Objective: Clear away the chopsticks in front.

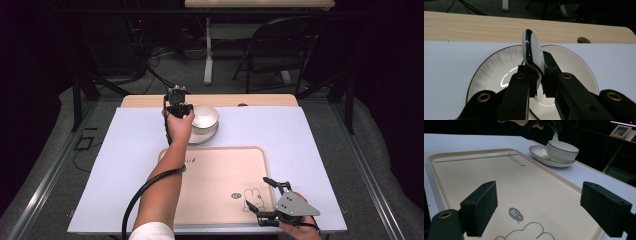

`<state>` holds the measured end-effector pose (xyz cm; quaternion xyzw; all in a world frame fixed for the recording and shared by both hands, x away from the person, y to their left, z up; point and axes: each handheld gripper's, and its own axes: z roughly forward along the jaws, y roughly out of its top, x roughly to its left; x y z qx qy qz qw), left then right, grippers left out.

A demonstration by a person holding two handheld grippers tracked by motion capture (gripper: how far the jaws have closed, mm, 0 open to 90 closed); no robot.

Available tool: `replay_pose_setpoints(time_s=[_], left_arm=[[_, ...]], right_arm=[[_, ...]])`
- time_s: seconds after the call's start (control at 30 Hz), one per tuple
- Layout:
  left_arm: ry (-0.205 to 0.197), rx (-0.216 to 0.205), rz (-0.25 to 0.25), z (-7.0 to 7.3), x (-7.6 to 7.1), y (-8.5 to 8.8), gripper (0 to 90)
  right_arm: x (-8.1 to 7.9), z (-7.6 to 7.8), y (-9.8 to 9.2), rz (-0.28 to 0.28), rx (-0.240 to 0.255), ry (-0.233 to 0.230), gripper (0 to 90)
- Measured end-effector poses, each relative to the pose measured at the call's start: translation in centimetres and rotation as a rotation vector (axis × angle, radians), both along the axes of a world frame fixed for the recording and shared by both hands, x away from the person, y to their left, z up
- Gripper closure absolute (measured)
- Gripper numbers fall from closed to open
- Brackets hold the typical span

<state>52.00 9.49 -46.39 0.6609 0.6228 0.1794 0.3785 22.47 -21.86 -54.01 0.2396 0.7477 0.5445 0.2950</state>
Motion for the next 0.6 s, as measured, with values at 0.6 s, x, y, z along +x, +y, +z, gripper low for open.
replay_pose_setpoints(time_s=[0.6], left_arm=[[-0.06, -0.016, -0.029, 4.3, -1.3, 1.1, 85.1]], right_arm=[[0.0, 0.0, -0.1, -0.002, -0.002, -0.003, 13.5]])
